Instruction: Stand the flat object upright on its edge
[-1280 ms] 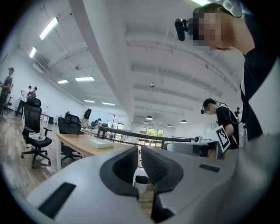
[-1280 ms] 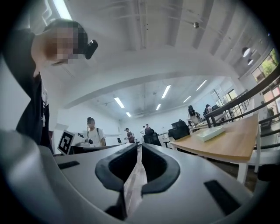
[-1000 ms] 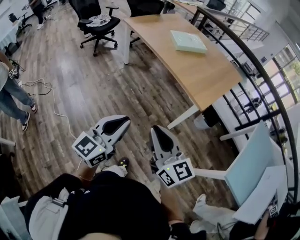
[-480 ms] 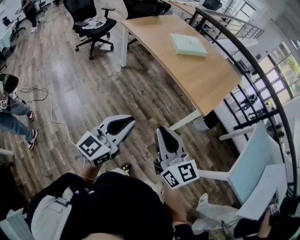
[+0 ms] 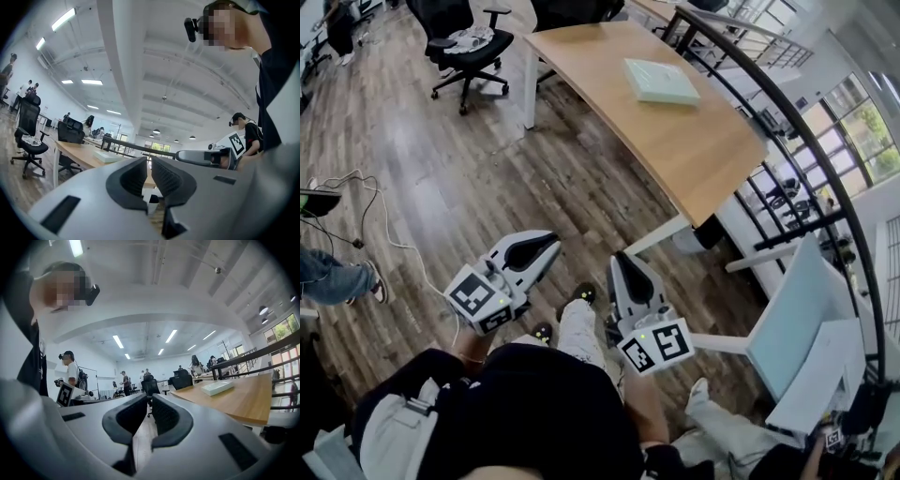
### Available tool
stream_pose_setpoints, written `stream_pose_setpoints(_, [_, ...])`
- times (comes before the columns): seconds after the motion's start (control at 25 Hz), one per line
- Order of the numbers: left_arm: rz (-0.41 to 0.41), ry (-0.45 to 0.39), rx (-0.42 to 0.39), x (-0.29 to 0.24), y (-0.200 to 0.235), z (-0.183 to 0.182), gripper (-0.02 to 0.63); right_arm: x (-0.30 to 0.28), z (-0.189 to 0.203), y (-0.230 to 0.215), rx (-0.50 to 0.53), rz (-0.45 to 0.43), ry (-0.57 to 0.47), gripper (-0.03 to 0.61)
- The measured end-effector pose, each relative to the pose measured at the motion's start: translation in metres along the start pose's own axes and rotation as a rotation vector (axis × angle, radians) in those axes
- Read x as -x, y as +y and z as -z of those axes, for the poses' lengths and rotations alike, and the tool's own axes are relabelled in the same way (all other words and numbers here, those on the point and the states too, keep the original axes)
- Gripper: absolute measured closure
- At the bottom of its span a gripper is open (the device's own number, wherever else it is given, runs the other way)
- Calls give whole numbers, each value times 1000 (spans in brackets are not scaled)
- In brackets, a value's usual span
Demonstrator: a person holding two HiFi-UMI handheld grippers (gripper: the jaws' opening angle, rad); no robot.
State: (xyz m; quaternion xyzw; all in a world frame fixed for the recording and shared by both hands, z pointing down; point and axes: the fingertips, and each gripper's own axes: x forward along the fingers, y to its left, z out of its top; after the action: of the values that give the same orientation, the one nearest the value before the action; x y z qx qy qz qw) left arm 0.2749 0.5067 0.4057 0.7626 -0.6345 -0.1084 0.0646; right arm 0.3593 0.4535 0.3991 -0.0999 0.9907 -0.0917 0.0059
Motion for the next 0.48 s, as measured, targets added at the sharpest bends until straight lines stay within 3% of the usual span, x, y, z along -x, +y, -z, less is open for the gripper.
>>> stream_pose_setpoints(0.48, [-157,26,-72,-19,76,-28,581,-100,-16,-29,-33,-180,-40,552])
